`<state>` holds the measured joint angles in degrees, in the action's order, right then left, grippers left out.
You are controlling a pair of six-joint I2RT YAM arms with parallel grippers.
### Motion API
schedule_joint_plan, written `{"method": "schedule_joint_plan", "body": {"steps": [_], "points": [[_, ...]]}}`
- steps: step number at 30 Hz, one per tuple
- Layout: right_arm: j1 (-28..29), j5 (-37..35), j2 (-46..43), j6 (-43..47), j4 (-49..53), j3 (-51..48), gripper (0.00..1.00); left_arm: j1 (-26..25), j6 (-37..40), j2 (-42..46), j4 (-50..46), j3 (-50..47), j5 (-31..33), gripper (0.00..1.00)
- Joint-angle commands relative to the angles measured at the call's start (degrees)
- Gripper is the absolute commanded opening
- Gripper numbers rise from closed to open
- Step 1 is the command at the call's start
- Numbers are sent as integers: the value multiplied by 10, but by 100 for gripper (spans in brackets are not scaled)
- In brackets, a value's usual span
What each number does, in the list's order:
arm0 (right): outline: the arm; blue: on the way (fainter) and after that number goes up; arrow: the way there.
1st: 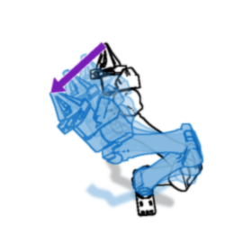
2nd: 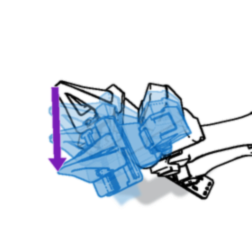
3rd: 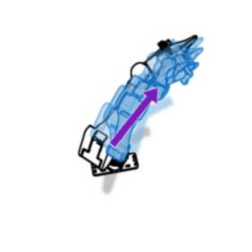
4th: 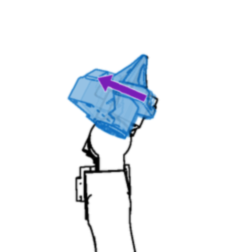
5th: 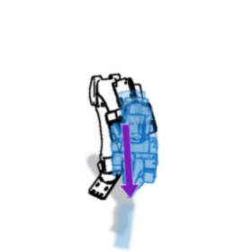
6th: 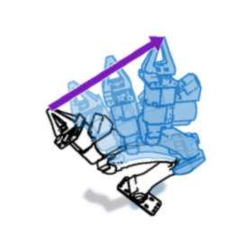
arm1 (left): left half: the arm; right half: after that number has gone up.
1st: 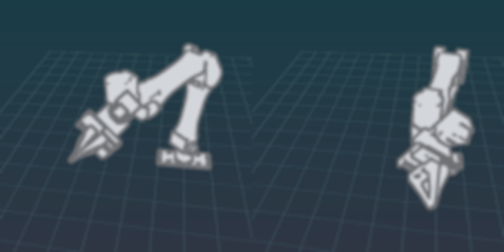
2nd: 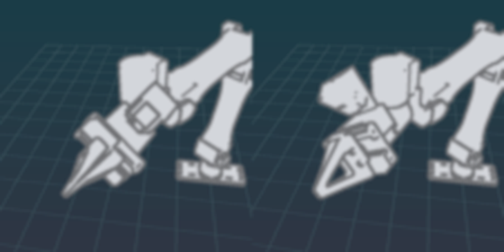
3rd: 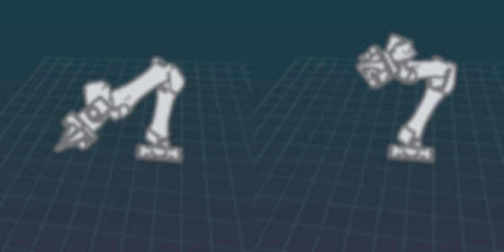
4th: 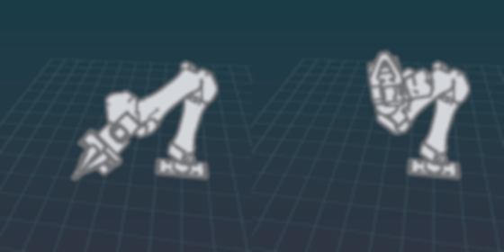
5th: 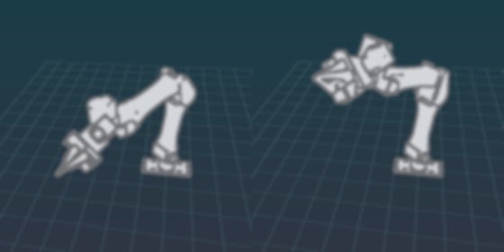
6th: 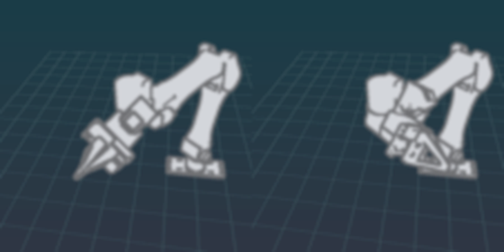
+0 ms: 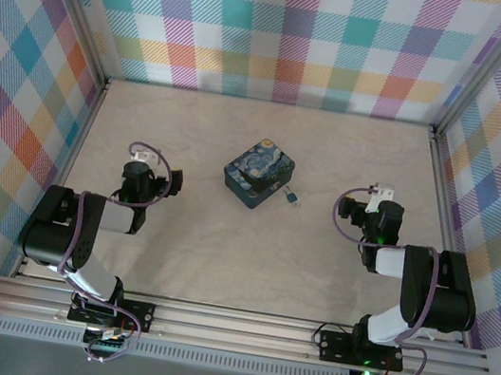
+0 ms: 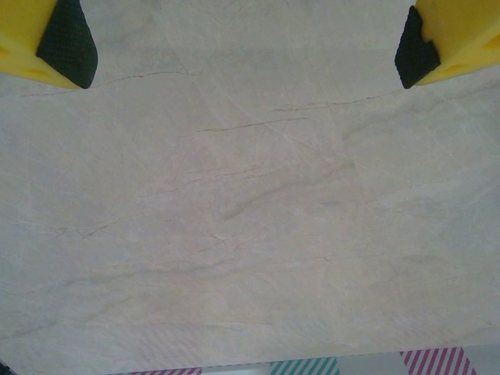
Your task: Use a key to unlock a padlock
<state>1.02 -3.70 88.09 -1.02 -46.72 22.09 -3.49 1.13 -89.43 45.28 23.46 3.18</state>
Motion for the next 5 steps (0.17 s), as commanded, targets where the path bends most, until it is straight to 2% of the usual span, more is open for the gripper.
{"method": "schedule_joint_plan", "body": {"steps": [1, 5], "points": [[-2, 13, 0, -2, -15, 11, 100, 4, 8, -3, 1, 12, -10, 100], [-3, 14, -1, -3, -18, 10, 100, 4, 8, -3, 1, 12, -11, 100]]}}
